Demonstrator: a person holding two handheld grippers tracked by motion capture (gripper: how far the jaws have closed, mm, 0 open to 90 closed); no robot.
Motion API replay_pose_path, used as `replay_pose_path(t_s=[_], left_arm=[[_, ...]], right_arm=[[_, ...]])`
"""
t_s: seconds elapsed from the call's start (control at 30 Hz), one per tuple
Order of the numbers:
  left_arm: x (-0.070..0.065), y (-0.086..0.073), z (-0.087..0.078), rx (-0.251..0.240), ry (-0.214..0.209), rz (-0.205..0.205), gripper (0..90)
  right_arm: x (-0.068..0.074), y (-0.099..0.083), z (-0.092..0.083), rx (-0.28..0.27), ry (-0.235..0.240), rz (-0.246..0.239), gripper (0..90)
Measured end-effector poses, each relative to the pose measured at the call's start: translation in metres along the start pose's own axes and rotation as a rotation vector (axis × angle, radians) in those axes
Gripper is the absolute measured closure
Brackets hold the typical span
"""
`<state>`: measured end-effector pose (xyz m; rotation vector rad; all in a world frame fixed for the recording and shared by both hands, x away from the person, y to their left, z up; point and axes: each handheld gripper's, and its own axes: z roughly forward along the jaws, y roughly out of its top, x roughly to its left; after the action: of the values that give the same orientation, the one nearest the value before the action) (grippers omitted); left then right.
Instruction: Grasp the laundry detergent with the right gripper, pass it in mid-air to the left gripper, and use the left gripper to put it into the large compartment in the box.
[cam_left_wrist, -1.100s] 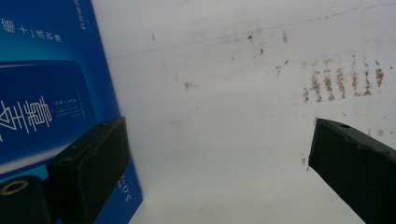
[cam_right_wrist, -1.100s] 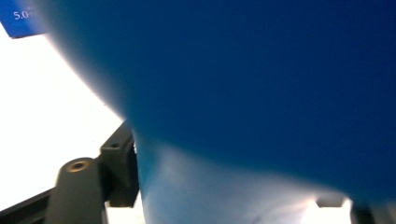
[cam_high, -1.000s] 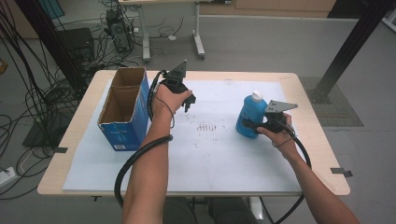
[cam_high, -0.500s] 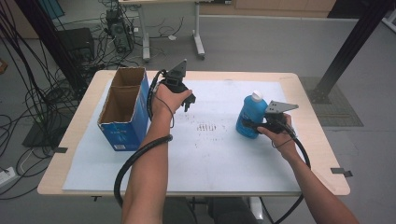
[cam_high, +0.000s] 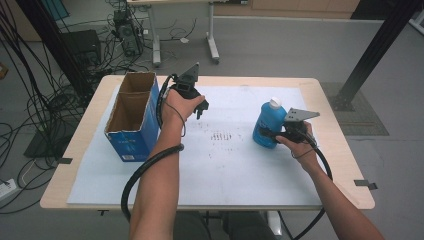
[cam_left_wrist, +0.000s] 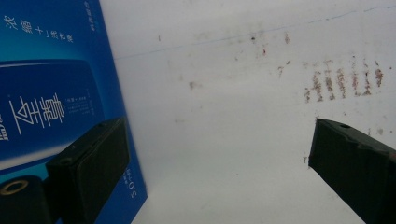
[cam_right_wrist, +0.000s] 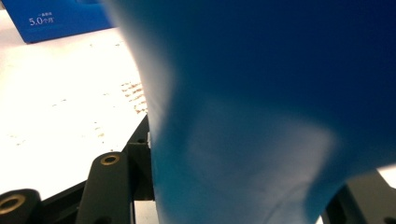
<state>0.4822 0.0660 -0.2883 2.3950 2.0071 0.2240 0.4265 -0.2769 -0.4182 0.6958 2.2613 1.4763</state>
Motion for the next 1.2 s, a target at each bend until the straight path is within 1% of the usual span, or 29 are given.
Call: replay_pose_path(t_s=[0.2,0.53,1.2], left_arm=[[-0.0002,-0.0004,-0.0019,-0.006,-0.001,-0.001,5.8],[-0.0004,-0.0017,-0.0024,-0.004,0.002,0.003,5.8],[0.0015,-0.0038,-0.0080,-0.015,0.003,-0.001,5.8]], right_arm=[[-0.0005,-0.0002,-0.0001,-0.001,0.004,-0.001,42.2],[-0.0012,-0.0006,-0.0002,-0.005,0.009,0.001,42.9],[-0.0008,-0.0003,-0.0001,-0.003,0.005,-0.001,43.1]])
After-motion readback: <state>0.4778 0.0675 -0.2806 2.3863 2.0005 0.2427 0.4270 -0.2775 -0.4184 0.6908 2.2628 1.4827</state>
